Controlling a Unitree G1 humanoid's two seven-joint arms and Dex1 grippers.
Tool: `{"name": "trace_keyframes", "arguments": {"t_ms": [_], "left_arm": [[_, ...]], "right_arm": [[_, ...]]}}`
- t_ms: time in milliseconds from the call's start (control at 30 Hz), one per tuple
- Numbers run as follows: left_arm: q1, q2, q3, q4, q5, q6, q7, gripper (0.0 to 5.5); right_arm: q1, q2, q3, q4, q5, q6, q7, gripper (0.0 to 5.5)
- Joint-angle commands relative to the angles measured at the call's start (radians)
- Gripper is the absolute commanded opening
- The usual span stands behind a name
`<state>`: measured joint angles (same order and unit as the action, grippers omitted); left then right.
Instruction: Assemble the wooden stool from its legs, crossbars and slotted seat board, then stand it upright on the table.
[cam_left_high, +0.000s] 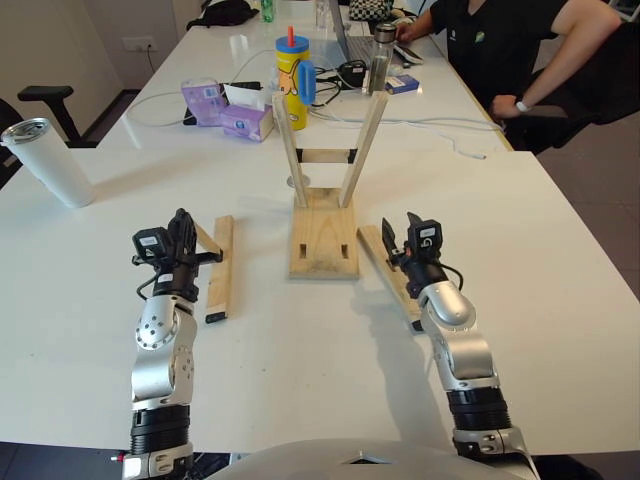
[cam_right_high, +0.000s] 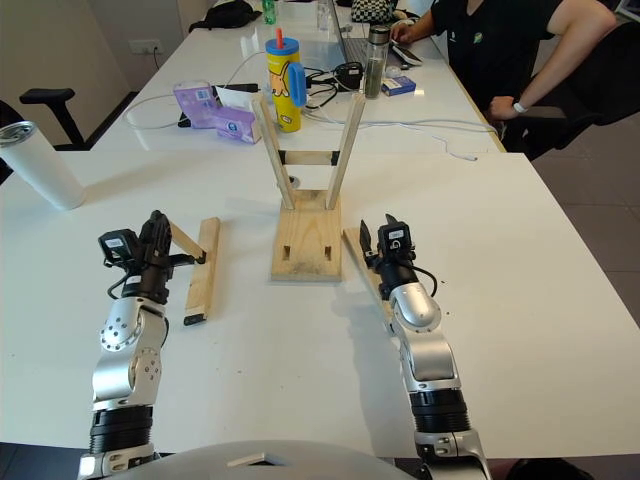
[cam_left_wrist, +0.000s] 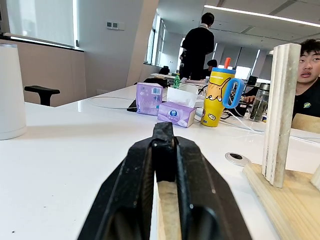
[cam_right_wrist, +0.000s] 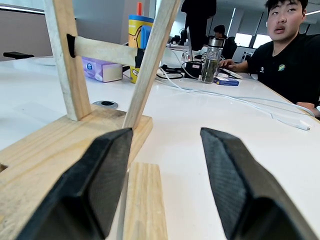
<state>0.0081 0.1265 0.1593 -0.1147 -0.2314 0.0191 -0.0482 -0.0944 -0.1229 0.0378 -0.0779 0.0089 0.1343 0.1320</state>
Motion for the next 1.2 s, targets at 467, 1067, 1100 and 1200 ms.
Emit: {"name": "trace_keyframes", "arguments": {"t_ms": [467,1067,1100,1200], "left_arm": [[0.001,0.071,-0.012,-0.004,0.057,0.146,-0.037,1.41],[-0.458,0.14,0.058,0.048,-0.012,0.196,-0.078,1.79],[-0.503,0.152,0.07,0.087,-0.018,0.197,-0.083,1.79],[-0.629,0.196,0.111,0.212,-0.041,0.21,-0.096,1.79]], "right_arm": [[-0.035,-0.015,-0.002,0.001,-0.001,0.013,0.021,2.5],[-0.071,-0.02,-0.006,0.03,-0.004,0.002,0.021,2.5],[-0.074,-0.02,-0.005,0.033,-0.005,0.002,0.022,2.5],[-0.08,-0.02,-0.006,0.039,-0.004,0.0,0.022,2.5]]}}
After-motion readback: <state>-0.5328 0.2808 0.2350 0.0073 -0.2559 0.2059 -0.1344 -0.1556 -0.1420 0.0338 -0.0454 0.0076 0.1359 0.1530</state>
